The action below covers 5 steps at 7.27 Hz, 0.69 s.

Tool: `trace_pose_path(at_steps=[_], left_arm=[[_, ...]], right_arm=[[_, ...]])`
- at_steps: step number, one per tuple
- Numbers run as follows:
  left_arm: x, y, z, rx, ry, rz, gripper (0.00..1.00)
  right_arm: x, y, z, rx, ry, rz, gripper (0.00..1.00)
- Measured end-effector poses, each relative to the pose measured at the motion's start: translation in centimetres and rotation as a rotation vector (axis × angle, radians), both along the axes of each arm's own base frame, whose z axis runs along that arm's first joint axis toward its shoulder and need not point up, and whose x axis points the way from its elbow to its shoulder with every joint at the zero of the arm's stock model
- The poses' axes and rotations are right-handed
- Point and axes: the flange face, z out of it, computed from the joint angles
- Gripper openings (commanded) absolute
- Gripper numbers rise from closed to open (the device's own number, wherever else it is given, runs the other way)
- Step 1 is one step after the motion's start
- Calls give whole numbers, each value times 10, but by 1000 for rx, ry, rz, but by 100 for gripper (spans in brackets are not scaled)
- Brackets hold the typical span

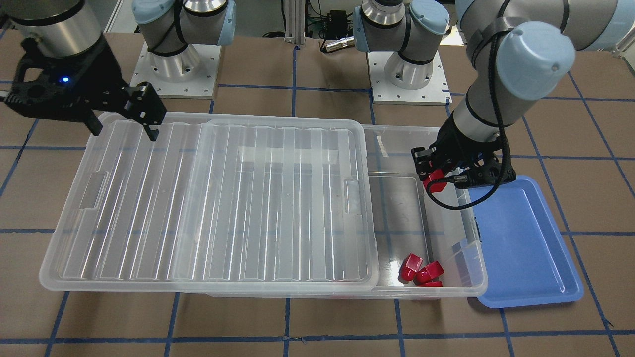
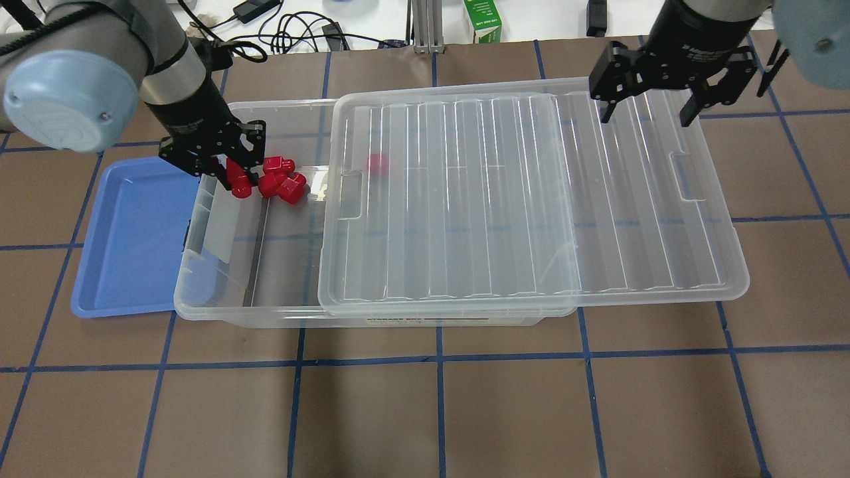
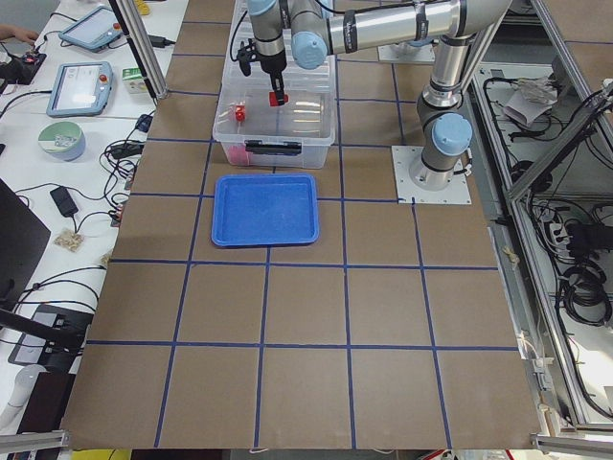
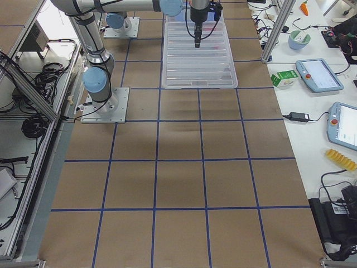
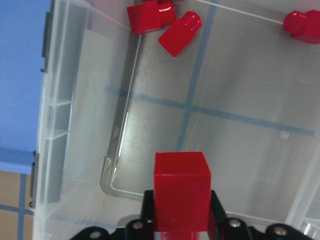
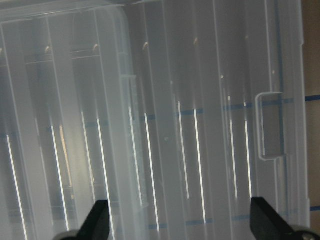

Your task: Place red block in blue tray from box

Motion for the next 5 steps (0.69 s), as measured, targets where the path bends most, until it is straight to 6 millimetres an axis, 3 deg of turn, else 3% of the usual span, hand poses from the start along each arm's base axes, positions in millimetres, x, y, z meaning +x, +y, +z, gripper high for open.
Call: trace_pose_path(at_steps=[2, 3, 5], left_arm=[[73, -19, -6, -9, 18, -93, 0], [118, -28, -21, -7, 26, -126, 0], [192, -41, -73, 24, 41, -153, 0]], right_arm=[[-101, -8, -13, 8, 2, 106, 100], [-134, -6, -31, 30, -5, 123, 100], [-166, 1, -75, 36, 8, 179, 100]])
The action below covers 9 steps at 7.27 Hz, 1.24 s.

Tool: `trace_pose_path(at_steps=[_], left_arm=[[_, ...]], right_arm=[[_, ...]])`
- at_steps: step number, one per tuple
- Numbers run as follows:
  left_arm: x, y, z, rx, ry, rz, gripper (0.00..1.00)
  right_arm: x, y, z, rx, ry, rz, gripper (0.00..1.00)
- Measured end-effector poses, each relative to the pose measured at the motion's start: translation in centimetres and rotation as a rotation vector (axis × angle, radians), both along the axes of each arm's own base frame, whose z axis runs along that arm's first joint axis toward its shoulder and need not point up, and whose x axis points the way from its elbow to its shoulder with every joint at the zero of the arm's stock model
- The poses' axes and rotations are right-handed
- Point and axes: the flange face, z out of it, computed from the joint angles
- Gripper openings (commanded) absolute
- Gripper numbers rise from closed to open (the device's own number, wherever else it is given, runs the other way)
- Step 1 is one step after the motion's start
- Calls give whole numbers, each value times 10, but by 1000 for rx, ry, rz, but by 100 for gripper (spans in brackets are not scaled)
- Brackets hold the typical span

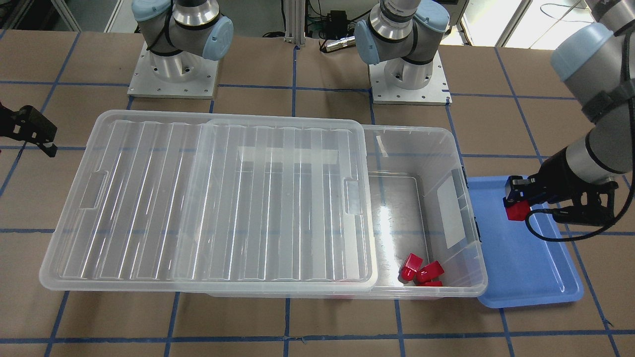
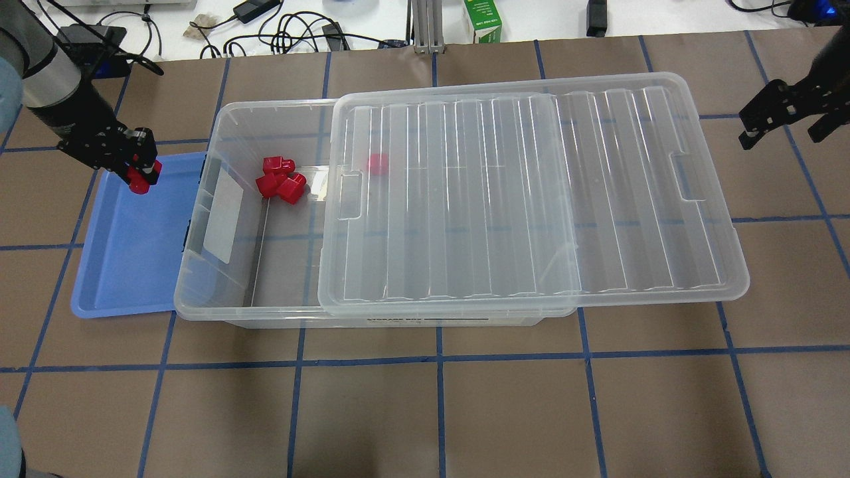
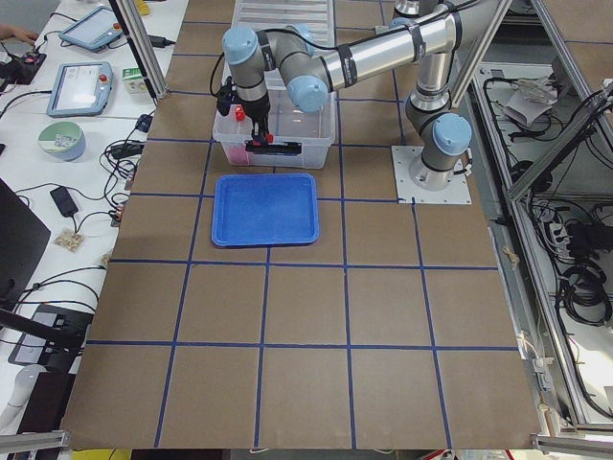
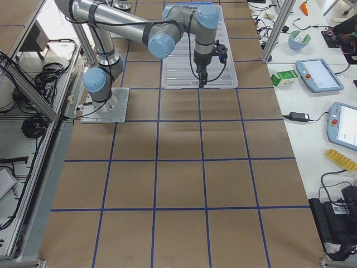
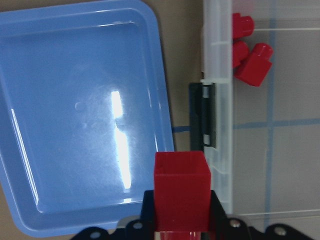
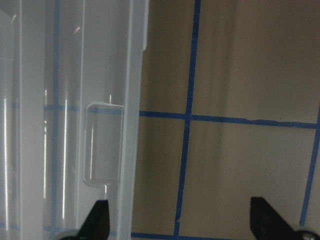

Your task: Place red block in blue tray from box

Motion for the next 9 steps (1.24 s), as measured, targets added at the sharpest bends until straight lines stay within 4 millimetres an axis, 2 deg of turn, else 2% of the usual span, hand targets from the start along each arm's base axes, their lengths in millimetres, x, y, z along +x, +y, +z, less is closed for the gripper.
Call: trace_pose_path(at_steps=[2, 3, 4, 5, 6, 7, 8, 9], left_arm=[[47, -3, -67, -12, -4, 13, 0], [67, 1, -101, -33, -11, 21, 0], [82, 7, -124, -47, -14, 31, 0], [88, 11, -136, -50, -12, 41, 55], [90, 13, -142, -50, -9, 46, 93], [91, 12, -142, -51, -3, 50, 100], [86, 10, -133, -45, 15, 63, 100], [70, 5, -114, -33, 32, 68, 100]], right_arm=[[-18, 14, -47, 28, 45, 33, 99], [-22, 18, -61, 42, 69, 33, 99], [-23, 19, -72, 54, 75, 30, 99], [-21, 19, -78, 60, 71, 23, 100], [-16, 18, -80, 52, 51, 21, 100], [-8, 16, -83, 38, 19, 26, 100], [4, 15, -87, 28, 2, 32, 100], [21, 14, -93, 17, -2, 30, 100]])
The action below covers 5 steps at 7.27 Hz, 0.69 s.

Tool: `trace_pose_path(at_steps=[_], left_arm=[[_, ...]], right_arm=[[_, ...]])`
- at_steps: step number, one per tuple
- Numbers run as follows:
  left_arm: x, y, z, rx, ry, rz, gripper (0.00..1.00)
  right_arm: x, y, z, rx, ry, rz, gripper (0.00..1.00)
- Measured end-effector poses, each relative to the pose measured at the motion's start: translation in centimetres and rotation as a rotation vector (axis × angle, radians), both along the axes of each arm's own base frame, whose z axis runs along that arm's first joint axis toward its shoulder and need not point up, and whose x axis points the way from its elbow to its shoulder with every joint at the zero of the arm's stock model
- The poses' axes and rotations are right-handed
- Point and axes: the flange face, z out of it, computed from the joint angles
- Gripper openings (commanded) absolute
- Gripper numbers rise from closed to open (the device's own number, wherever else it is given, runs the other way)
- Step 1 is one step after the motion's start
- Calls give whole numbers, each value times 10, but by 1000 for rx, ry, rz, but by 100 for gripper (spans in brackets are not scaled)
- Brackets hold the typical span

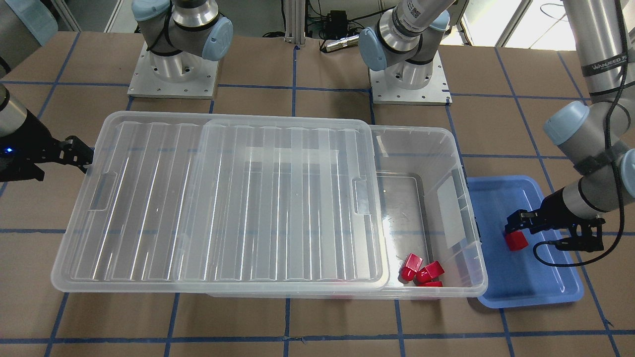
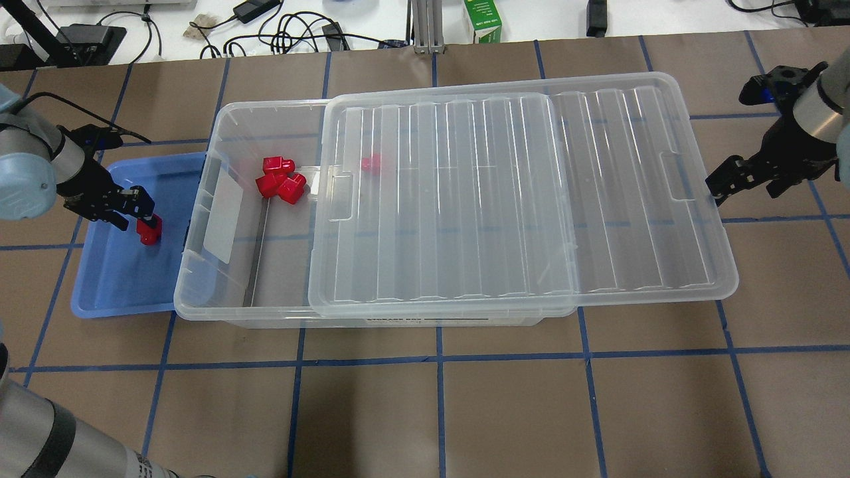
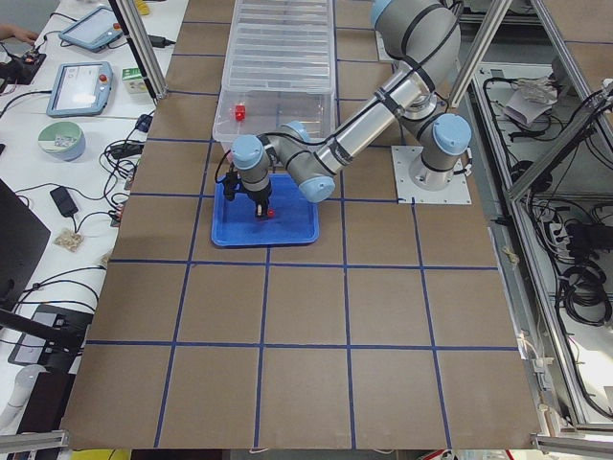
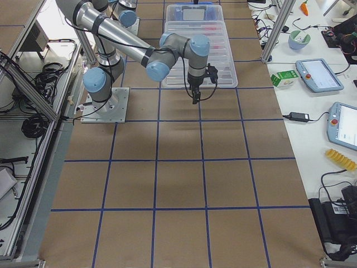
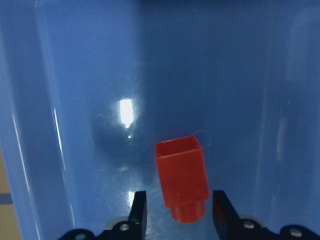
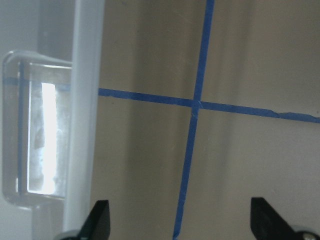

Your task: Place red block in blue tray from box

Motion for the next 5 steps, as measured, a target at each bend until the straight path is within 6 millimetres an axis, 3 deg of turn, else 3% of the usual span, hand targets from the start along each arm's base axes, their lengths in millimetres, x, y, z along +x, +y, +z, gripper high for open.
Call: trace_pose_path(at_steps=[2, 4, 5], left_arm=[[-49, -15, 77, 16, 5, -12, 100], [-128, -13, 174, -7, -24, 30, 100], [-175, 0, 214, -34, -37, 18, 100]], right_arm=[[53, -5, -3, -33, 6, -6, 100], [116, -8, -2, -72, 9, -15, 100], [137, -9, -3, -82, 8, -8, 100]])
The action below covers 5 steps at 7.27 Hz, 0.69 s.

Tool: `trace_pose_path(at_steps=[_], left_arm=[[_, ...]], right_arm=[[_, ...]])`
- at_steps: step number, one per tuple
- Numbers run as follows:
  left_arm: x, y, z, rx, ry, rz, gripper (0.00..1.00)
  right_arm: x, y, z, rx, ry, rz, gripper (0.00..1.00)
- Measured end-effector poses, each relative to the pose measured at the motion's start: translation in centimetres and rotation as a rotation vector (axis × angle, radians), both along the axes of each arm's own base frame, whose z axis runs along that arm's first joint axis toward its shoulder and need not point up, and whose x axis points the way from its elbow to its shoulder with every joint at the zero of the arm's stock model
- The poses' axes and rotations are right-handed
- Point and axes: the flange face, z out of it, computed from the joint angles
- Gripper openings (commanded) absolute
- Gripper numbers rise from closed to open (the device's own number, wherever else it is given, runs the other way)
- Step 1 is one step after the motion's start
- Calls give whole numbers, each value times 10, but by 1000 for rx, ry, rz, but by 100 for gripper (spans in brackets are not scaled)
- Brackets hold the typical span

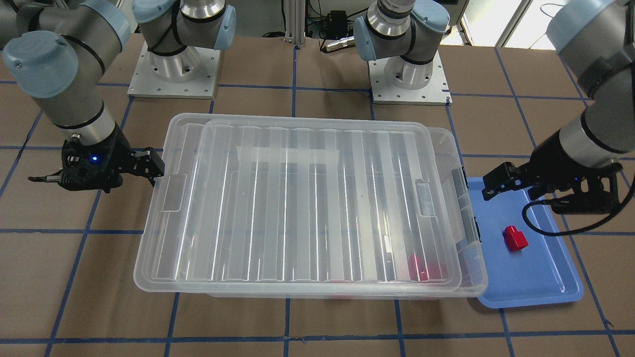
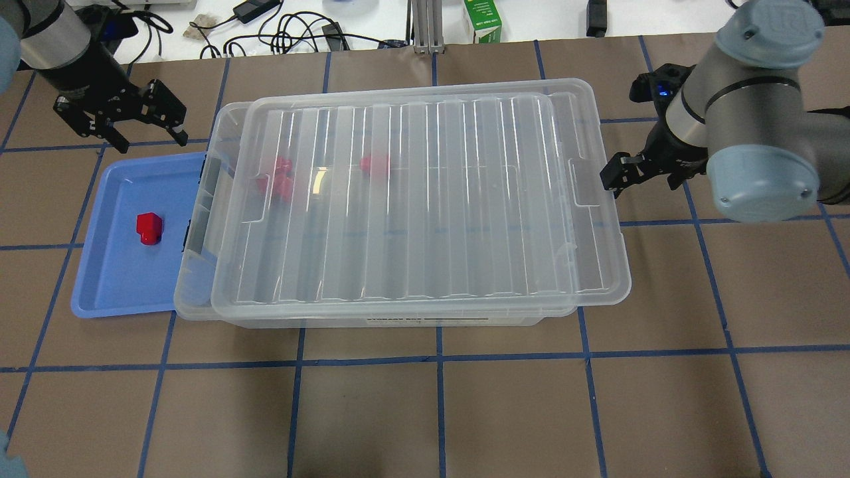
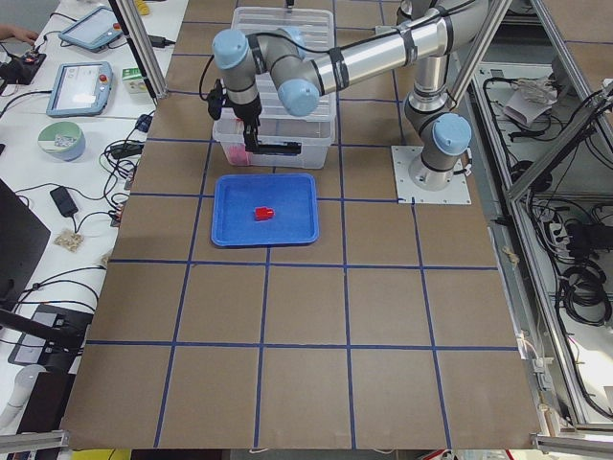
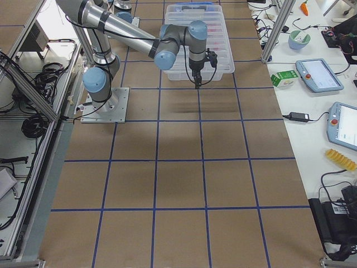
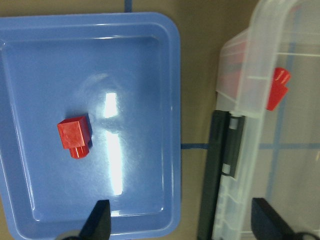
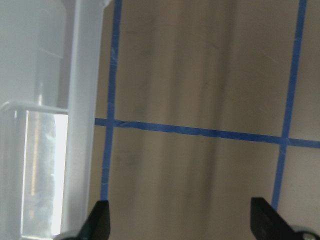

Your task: Place red block in blue tray from box

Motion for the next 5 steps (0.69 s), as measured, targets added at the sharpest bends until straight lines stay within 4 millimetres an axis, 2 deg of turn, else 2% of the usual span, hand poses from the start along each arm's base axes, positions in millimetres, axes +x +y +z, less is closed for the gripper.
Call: trace_pose_path(at_steps=[1, 2, 4, 5], left_arm=[[-45, 20, 29, -24, -10, -39, 100], [-80, 39, 48, -43, -16, -80, 100], [-134, 63, 58, -56, -20, -114, 100], [-149, 71, 58, -57, -20, -127, 100]], right_arm=[[11, 0, -1, -5, -3, 4, 100], [15, 0, -1, -6, -5, 3, 100], [17, -3, 3, -16, -2, -4, 100], [16, -7, 17, -35, 5, -4, 100]])
